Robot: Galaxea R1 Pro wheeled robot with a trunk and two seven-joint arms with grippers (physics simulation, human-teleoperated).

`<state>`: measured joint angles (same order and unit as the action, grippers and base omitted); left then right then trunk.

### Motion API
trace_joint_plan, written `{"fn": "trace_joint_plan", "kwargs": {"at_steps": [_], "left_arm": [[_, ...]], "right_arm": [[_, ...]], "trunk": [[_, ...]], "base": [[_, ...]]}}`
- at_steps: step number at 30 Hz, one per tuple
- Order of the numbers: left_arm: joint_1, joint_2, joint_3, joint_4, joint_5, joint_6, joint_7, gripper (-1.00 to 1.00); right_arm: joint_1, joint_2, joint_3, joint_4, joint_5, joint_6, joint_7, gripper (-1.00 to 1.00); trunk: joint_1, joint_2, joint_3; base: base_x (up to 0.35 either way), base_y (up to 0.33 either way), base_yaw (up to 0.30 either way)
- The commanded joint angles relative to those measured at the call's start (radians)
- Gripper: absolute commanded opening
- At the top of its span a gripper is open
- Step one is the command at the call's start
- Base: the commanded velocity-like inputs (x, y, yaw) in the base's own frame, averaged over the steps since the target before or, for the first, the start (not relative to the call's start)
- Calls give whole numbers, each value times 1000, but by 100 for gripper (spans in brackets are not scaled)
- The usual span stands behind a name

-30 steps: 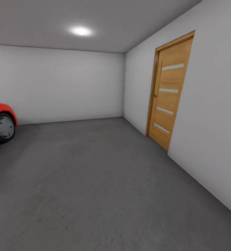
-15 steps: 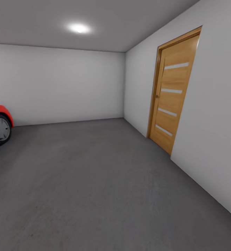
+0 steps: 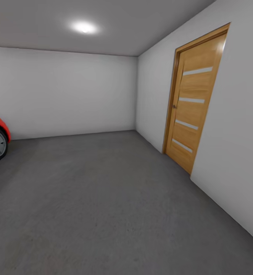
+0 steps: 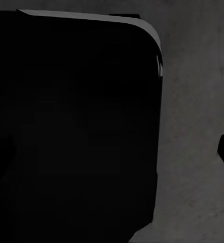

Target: Move the two storage containers from the living room to the garage. In the garage, place one container on the floor and stack the other container on top of it (either order is fine).

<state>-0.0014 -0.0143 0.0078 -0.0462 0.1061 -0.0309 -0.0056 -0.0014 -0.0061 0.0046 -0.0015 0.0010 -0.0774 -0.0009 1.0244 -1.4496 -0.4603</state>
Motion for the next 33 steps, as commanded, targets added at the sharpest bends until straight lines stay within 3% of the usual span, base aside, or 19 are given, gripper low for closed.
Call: {"fn": "trace_joint_plan", "kwargs": {"at_steps": [1,6,13,16,33], "left_arm": [[0,0,0,0,10,-2,-1,100],[0,2,0,-1,10,-3,-1,100],[0,4,0,-1,22,-3,-1,100],[0,3,0,-1,29,-3,-1,100],[0,0,0,0,31,-3,-1,100]], "right_arm": [[0,-2,2,0,1,-3,0,100],[0,-11,5,-1,13,-3,-1,100],[0,-12,4,-3,137,-6,-4,100],[0,-10,0,-3,160,-6,-4,100],[0,-1,-11,-3,167,-5,-1,100]], "trunk": [[1,0,-1],[1,0,-1],[1,0,-1],[1,0,-1],[1,0,-1]], "base": [[331,0,0],[331,0,0],[331,0,0],[331,0,0],[331,0,0]]}}
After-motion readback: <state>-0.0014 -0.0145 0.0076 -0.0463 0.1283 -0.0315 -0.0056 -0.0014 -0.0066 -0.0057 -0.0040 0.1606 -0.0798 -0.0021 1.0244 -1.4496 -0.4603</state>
